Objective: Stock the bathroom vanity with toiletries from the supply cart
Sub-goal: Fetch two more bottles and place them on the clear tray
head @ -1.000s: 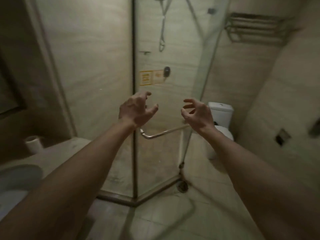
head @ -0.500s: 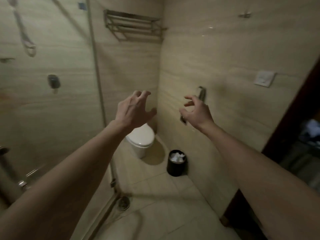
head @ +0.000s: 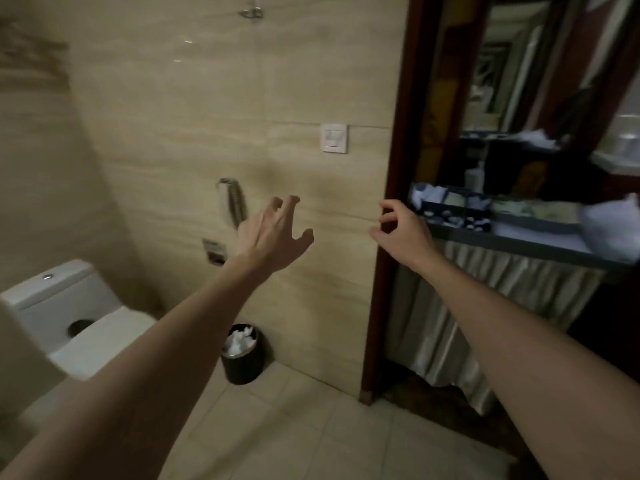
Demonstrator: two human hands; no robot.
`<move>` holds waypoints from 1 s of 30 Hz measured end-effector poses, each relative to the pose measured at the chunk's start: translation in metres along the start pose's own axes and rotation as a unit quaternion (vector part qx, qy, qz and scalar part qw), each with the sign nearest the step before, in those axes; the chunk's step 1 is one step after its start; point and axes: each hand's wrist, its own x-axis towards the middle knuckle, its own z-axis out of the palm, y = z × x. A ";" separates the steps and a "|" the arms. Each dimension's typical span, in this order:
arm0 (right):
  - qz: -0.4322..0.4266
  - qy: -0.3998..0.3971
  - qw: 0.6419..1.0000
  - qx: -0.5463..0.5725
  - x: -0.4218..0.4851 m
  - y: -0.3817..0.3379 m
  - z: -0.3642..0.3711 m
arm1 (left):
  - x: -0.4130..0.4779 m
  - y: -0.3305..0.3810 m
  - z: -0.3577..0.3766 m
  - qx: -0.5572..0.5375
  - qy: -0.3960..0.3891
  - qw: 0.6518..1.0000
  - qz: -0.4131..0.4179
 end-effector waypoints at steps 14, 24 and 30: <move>0.118 0.032 0.992 -0.018 0.088 0.205 -0.075 | 0.129 0.162 0.151 -0.032 -0.073 0.981 0.176; 0.200 0.013 0.980 0.008 0.162 0.353 -0.127 | 0.226 0.270 0.263 -0.056 -0.145 0.971 0.182; 0.210 0.000 0.977 -0.021 0.201 0.400 -0.140 | 0.264 0.304 0.325 -0.073 -0.180 0.963 0.186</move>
